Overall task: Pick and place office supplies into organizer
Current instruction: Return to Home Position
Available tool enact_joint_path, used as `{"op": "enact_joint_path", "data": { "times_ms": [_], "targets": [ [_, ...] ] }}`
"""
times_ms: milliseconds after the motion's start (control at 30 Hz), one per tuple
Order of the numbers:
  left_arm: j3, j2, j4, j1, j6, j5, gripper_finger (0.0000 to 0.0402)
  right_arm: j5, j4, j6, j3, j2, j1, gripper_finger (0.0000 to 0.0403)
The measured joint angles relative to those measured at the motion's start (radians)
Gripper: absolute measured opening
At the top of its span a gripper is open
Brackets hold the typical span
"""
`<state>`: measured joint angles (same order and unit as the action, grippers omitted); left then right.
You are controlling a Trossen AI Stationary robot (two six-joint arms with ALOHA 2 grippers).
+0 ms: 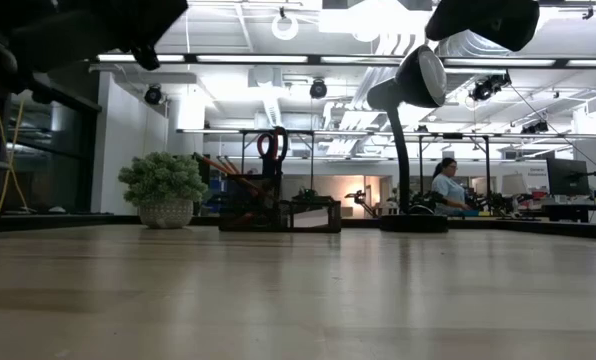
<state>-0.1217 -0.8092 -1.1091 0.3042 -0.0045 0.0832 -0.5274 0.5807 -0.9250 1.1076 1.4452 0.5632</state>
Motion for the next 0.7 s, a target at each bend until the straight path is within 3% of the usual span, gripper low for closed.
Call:
{"op": "enact_joint_path", "data": {
  "times_ms": [200,467,700],
  "targets": [
    [0.025,0.075,0.002,0.003,0.008,0.055,0.0003,0.002,-0.009,-0.015,0.000,0.000,0.000,0.0007],
    [0.115,0.249,0.009,0.003,0.023,0.045,0.0011,0.011,-0.020,-0.017,0.000,0.000,0.000,0.0007],
    [0.113,0.375,0.130,0.003,0.055,0.055,0.0012,0.018,-0.021,-0.017,0.000,0.000,0.000,0.0007]
  ]
}}
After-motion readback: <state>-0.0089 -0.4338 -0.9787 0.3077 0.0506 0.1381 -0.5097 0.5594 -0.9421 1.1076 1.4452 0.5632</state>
